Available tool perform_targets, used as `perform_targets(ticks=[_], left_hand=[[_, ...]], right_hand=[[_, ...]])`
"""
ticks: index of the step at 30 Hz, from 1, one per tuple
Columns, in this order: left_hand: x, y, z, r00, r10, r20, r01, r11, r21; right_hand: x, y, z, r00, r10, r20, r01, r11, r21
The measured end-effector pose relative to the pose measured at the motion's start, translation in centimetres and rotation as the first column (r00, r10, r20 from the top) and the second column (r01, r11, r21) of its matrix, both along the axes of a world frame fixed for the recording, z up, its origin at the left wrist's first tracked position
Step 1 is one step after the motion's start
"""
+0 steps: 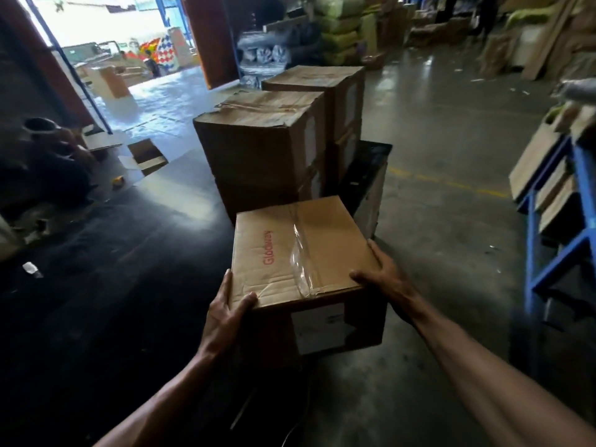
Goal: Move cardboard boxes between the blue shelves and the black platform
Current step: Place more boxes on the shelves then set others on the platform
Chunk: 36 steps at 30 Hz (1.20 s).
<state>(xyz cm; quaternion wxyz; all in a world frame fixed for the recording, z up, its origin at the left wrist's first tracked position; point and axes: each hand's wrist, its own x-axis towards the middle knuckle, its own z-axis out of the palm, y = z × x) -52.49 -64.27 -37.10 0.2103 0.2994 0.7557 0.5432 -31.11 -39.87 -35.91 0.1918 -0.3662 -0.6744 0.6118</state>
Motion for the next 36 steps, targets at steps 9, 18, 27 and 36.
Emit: perform_targets(ticks=[9,18,27,36], left_hand=[[8.5,8.8,5.7,0.957,-0.290,0.008,0.286,0.948,0.142],[16.6,26.4,13.1,0.819,-0.572,-0.033,0.556,0.780,0.287],[21.9,46.6,20.1,0.604,-0.792,-0.087,0.728,0.504,0.465],[27.9,64.7,24.6,0.484,-0.868,-0.116,0.793,0.379,0.477]], right_hand=[[14.8,0.5,5.9,0.949,-0.301,-0.091,0.311,0.939,0.144],[26.4,7.6,13.8,0.779,-0.604,-0.169,0.626,0.735,0.261],[31.4,17.8,21.0,0.502,-0.825,-0.261,0.849,0.413,0.329],[34.0,26.7,26.0,0.256,-0.932,-0.257,0.898,0.131,0.421]])
